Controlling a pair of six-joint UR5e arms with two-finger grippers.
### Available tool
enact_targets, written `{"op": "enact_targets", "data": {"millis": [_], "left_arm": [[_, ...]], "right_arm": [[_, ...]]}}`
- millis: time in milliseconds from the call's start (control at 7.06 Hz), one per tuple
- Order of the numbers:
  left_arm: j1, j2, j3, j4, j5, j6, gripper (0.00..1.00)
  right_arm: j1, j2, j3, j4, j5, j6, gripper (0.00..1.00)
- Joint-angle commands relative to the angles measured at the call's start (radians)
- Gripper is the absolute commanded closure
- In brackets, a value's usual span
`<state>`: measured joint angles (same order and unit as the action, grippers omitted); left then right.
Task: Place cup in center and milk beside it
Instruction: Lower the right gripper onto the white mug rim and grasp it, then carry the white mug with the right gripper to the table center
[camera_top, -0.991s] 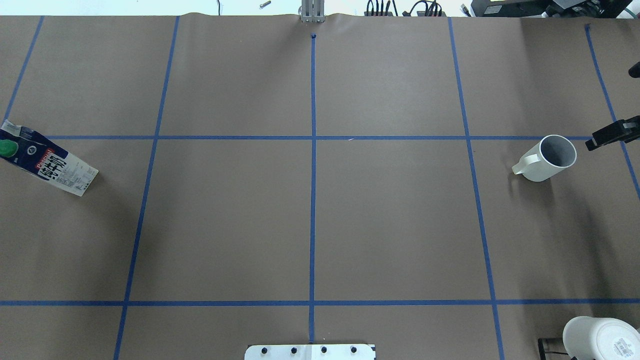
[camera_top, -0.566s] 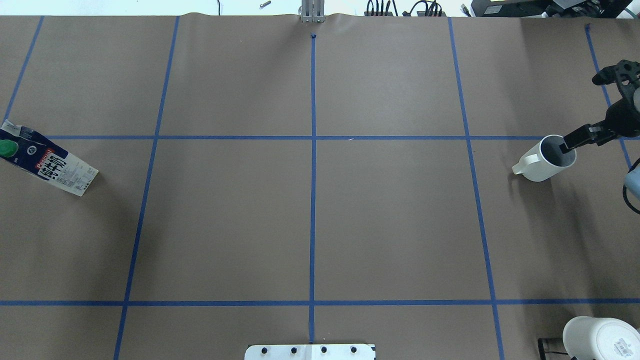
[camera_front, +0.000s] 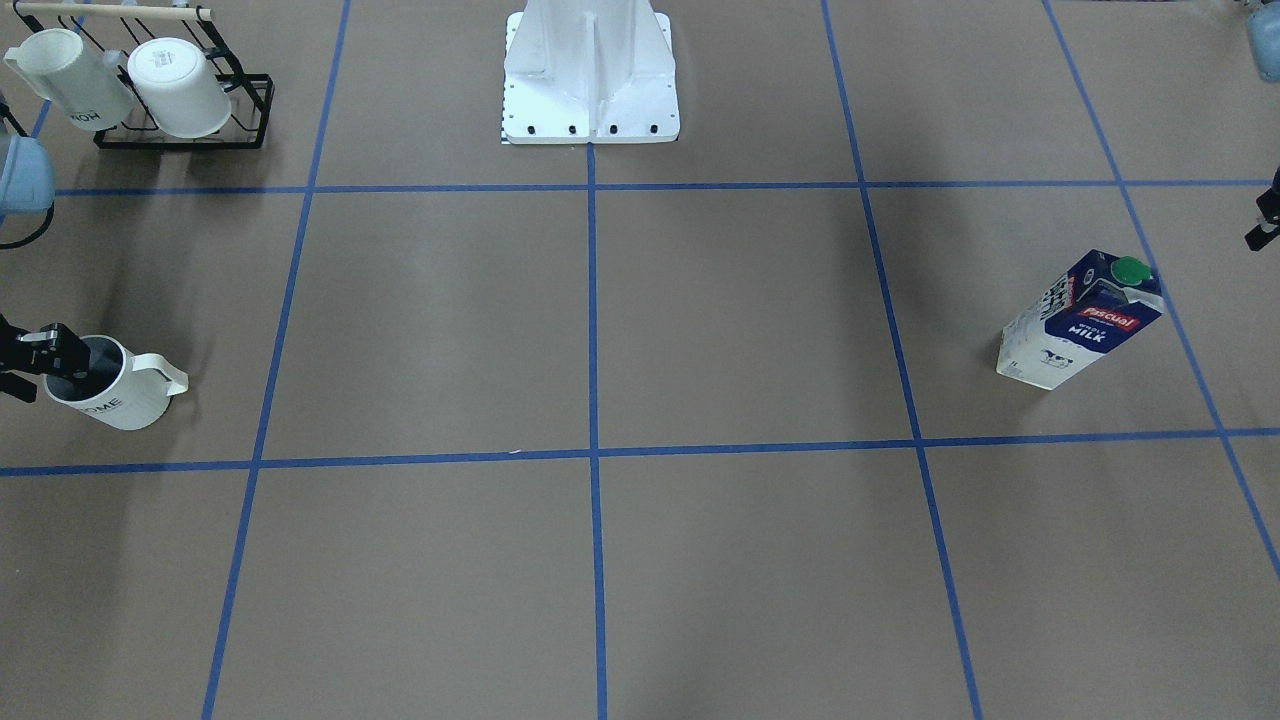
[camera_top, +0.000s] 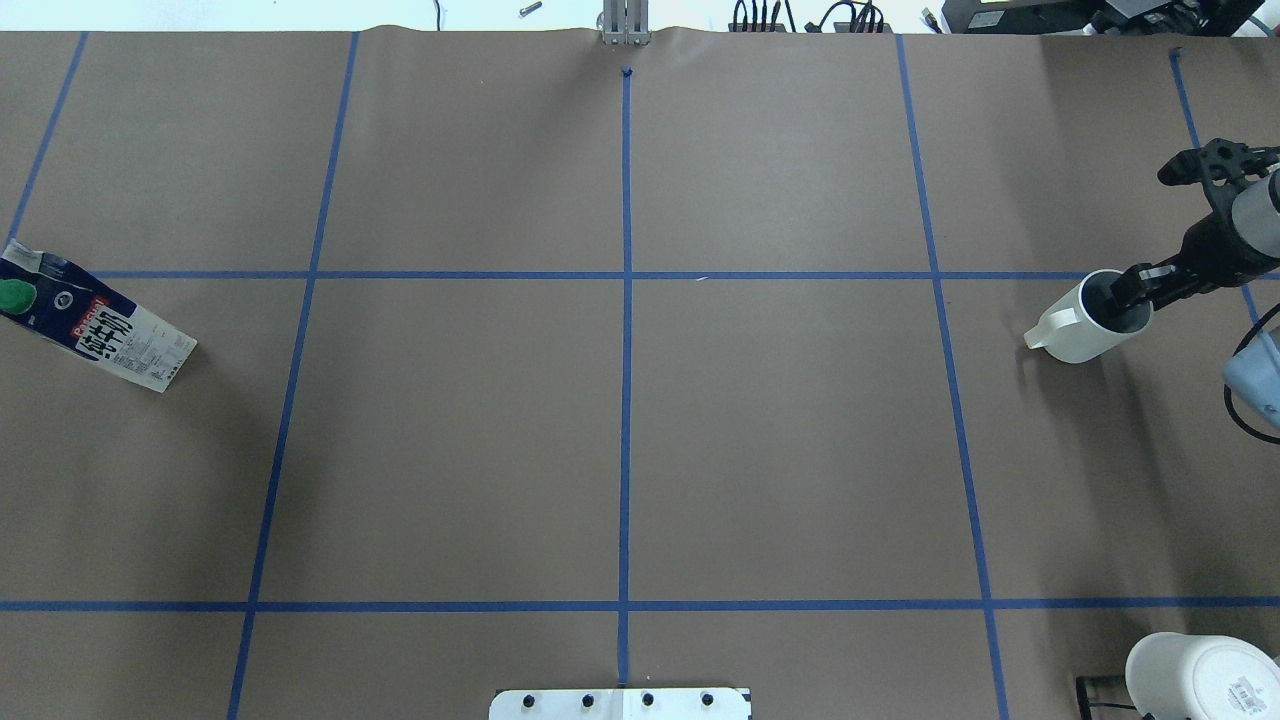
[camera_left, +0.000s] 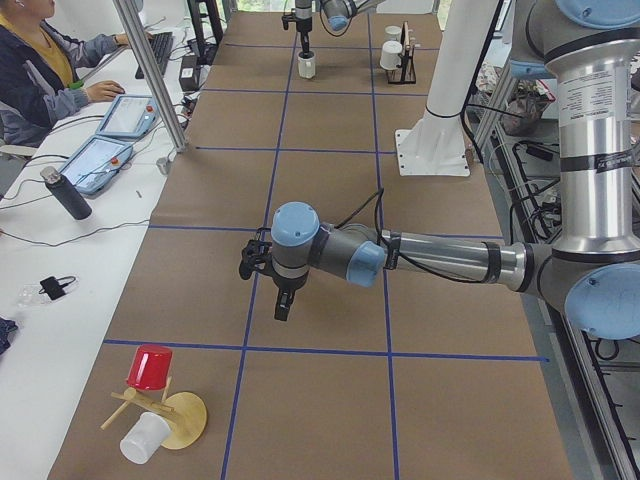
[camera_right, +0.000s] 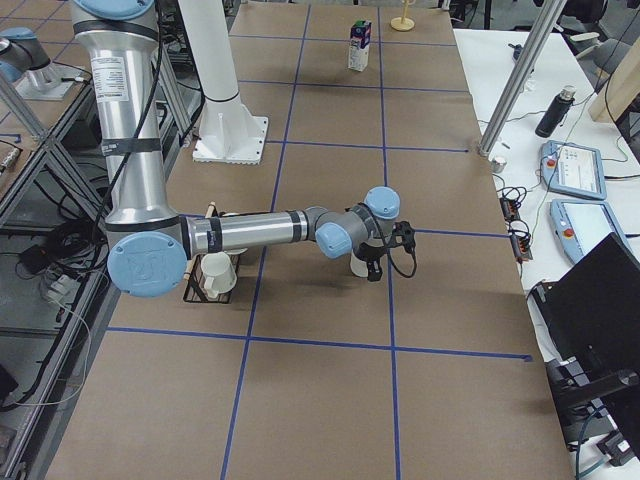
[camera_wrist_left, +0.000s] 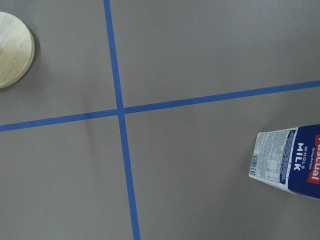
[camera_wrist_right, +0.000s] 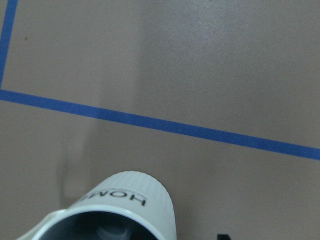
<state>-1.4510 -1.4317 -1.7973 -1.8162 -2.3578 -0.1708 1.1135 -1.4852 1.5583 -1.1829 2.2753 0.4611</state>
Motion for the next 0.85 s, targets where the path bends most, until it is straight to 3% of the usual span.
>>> {"op": "enact_targets", "data": {"millis": [0,142,283,425,708], "left_arm": [[0.000,0.002,-0.001,0.000,0.000,0.001,0.02],[0.000,0.001,-0.004,0.000,-0.001,-0.001,0.02],[0.000,0.001,-0.005,0.000,-0.001,-0.001,0.02],[0.000,0.001,-0.002,0.000,-0.001,0.001,0.02],[0.001,0.001,0.001,-0.002,0.000,0.001,0.02]], "right_arm": [[0.002,0.008,0.020,0.000,0.003,0.004,1.00],[0.002,0.009,0.038,0.000,0.000,0.004,1.00],[0.002,0.014,0.116,-0.032,0.003,0.005,1.00],[0.000,0.057,0.176,-0.120,0.003,0.036,1.00],[-0.088,0.204,0.229,-0.207,-0.003,0.271,1.00]]}}
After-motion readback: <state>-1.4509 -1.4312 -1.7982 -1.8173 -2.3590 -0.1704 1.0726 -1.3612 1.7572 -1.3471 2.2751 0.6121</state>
